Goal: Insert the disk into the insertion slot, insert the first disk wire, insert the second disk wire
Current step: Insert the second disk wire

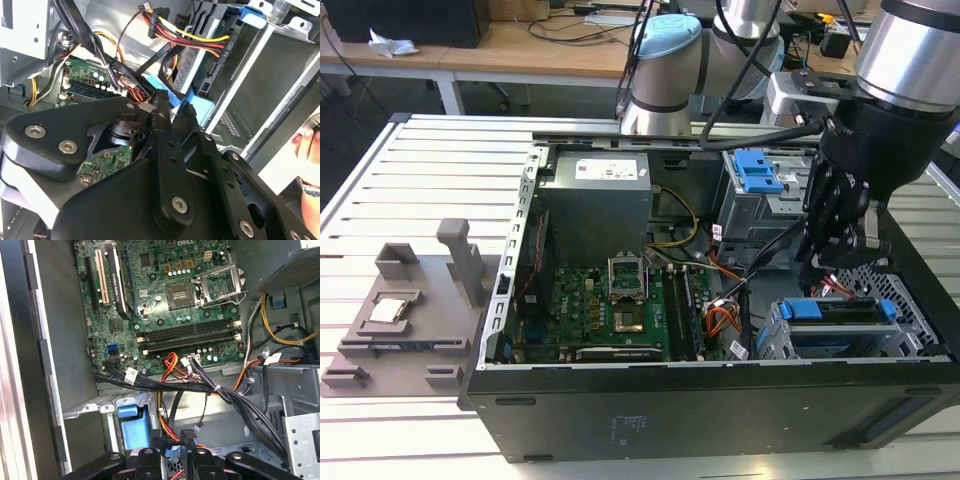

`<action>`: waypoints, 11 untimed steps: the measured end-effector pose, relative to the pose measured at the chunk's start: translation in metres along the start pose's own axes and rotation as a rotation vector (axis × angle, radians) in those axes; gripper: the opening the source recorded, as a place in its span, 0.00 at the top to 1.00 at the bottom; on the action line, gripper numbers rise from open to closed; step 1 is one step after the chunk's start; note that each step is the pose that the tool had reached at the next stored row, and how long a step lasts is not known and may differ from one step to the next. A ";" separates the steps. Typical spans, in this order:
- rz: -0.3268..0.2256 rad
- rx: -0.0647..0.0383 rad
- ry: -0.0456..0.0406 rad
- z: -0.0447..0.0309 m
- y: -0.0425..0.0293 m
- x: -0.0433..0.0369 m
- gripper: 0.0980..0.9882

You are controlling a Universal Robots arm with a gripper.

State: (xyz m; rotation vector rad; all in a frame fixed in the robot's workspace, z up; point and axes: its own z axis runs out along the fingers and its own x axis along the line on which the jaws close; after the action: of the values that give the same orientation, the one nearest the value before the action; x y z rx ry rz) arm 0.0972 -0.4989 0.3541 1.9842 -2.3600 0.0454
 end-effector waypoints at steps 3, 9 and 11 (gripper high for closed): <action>0.005 0.003 0.0186 0.0007 0.0002 -0.0020 0.77; 0.104 -0.001 0.0424 0.0037 -0.0005 -0.0025 0.77; 0.119 -0.002 0.0439 0.0039 -0.0018 -0.0031 0.77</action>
State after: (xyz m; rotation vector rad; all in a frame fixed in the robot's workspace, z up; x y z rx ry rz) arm 0.0994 -0.4964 0.3500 1.8207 -2.4463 0.0911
